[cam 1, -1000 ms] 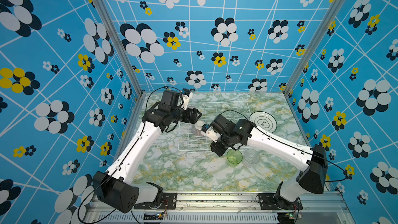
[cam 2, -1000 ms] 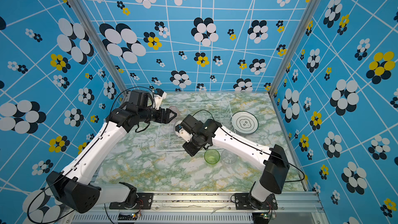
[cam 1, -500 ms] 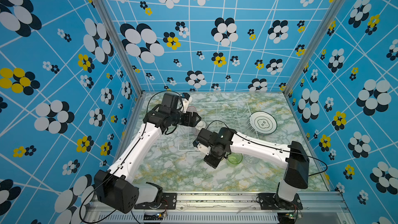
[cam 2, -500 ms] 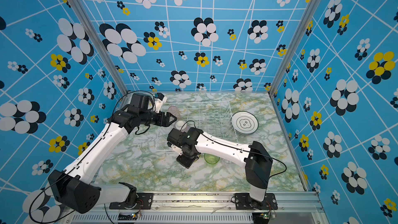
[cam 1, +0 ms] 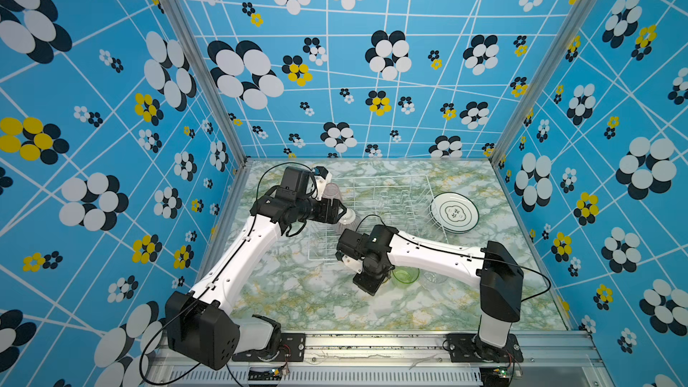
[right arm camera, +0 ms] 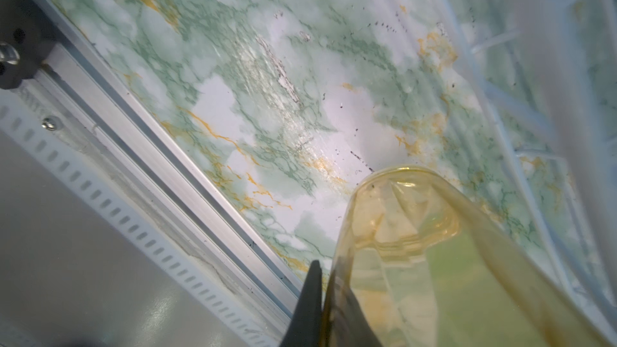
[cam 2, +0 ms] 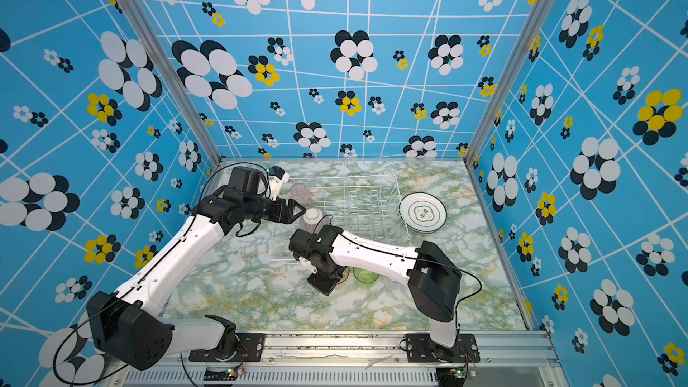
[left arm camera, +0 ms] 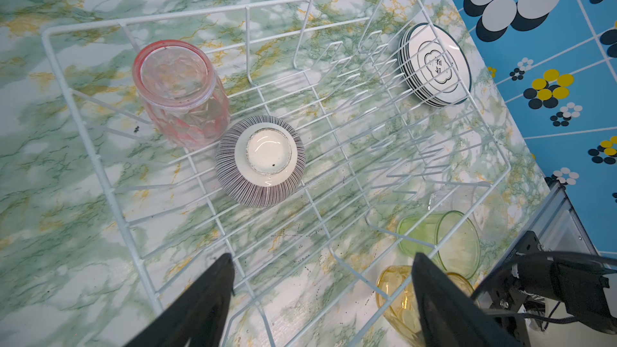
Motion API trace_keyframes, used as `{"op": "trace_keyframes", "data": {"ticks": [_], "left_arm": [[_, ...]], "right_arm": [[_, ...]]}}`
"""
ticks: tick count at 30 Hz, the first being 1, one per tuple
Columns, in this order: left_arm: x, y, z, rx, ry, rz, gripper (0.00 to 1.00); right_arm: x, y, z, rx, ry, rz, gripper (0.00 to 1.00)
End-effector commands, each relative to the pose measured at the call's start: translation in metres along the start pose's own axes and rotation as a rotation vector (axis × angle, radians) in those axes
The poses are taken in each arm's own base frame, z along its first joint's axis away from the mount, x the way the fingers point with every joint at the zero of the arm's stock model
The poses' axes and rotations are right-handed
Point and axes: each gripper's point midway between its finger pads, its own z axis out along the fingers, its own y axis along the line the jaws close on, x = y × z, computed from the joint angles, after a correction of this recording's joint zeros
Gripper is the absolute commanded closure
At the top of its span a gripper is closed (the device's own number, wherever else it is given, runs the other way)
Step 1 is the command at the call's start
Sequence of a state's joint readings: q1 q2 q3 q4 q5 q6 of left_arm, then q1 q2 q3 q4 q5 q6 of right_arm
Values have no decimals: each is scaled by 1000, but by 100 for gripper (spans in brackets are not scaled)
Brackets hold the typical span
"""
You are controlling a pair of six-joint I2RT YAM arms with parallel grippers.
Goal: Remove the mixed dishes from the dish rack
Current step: 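Lower the yellow glass onto the table beside the green glass with the right gripper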
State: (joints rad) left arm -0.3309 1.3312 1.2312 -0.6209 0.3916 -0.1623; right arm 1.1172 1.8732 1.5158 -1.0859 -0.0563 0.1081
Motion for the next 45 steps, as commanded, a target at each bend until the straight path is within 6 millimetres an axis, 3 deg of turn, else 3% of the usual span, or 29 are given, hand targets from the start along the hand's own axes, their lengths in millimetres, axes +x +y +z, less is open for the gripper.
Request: {"op": "trace_keyframes", "data": {"ticks": [1, 15, 32, 39, 45], "left_arm": [[-7, 3, -4, -10, -39, 39, 15], [1, 11, 5, -41, 7, 57, 15], [9, 15, 11, -98, 48, 92, 14], [11, 14, 13, -117, 54, 115, 14], [9, 14, 15, -114, 34, 119, 11]], "right_arm": [[9, -10, 10, 65, 64, -1, 100], [4, -15, 35, 66, 98, 0, 100], [0, -15, 42, 20, 65, 34, 96], [1, -19, 39, 41, 51, 37, 73], [-4, -22, 16, 59, -17, 40, 59]]}}
